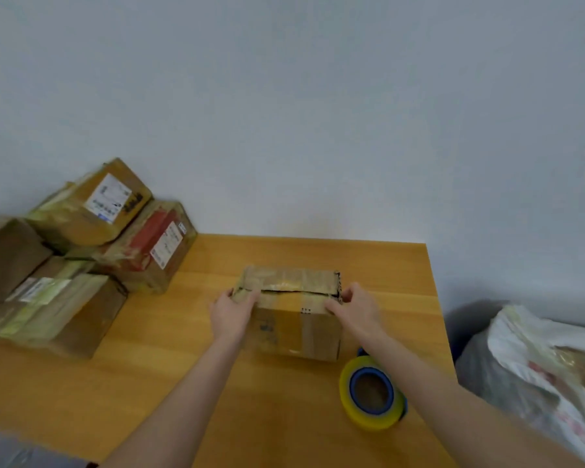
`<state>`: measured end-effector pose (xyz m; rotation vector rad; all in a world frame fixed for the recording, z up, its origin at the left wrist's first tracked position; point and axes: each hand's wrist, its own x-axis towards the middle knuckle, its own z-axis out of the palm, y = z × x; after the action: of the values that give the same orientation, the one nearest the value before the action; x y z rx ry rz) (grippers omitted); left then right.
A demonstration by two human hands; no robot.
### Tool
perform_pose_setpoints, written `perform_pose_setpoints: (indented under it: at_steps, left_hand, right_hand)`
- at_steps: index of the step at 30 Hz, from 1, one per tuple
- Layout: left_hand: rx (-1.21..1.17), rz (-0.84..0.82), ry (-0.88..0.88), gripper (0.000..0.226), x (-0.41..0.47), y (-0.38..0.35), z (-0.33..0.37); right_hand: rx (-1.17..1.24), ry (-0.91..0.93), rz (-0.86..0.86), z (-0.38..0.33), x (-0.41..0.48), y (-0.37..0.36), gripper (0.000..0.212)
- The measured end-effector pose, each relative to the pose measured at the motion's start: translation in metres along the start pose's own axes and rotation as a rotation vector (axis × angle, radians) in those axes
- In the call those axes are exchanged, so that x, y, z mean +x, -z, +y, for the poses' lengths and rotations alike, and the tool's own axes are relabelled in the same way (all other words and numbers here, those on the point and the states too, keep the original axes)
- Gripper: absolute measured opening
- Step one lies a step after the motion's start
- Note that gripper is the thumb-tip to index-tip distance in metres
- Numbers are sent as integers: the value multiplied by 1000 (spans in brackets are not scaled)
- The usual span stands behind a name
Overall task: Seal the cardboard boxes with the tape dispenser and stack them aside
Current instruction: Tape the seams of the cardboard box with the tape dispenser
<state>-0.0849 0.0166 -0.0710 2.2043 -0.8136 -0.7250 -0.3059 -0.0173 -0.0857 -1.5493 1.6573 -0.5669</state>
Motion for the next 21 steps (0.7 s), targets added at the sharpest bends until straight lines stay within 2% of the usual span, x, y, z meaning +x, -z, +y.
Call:
perform_pose_setpoints:
  at_steps: [4, 9, 13, 15, 18, 19, 21]
  left_hand:
    - [-23, 51, 21, 63, -17, 24, -34]
    - [17, -55, -42, 49, -31, 28, -70]
    - [113, -130, -177, 57, -27, 36, -81]
    - [181, -122, -247, 65, -20, 39, -78]
    - [241, -116, -385, 75, -18, 39, -75]
    - [251, -138, -404, 78, -19, 37, -74]
    - [264, -186, -391, 84, -23, 32, -76]
  right_hand:
    - [-16, 69, -29, 0, -44, -19, 30]
    - [-49, -11, 60, 18, -84, -37, 31]
    - [29, -7, 39, 28, -93, -36, 26]
    - [31, -16, 85, 34, -93, -30, 20]
    - [-67, -172, 241, 57, -91, -11, 39]
    - [-124, -248, 236, 68, -91, -5, 50]
    - [-212, -388, 120, 89, -91, 2, 67]
